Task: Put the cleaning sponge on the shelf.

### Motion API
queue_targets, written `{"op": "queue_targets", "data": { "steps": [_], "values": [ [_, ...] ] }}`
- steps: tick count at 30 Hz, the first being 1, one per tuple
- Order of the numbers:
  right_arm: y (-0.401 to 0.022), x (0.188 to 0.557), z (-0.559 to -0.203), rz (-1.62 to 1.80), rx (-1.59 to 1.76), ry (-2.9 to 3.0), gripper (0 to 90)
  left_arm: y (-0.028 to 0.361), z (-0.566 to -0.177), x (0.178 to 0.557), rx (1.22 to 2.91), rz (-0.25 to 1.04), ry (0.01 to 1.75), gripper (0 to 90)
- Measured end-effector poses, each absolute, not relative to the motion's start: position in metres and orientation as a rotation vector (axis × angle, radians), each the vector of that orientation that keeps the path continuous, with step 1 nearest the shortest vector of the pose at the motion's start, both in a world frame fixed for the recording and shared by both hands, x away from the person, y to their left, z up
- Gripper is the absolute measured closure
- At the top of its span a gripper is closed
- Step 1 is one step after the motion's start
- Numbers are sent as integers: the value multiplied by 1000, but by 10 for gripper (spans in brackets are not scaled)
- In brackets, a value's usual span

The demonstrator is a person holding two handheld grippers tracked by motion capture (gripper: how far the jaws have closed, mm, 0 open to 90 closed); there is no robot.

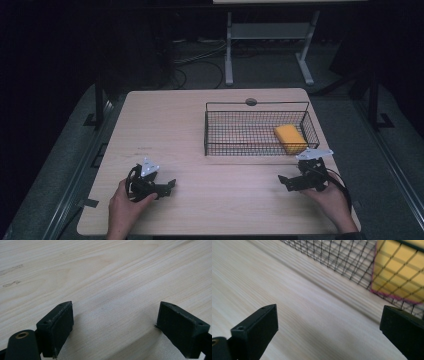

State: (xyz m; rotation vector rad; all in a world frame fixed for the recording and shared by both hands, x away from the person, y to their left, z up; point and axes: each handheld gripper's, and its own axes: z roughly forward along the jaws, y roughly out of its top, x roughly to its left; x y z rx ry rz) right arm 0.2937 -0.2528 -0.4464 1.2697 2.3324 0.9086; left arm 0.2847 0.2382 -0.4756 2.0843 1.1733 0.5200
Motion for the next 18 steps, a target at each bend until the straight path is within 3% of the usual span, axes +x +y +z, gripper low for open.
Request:
{"op": "queue_targets", "data": {
  "steps": [18],
  "values": [
    [-260, 280, -480, 924, 1294, 2321, 7, 238, -476, 285, 2080, 522, 1175, 131]
  ]
}}
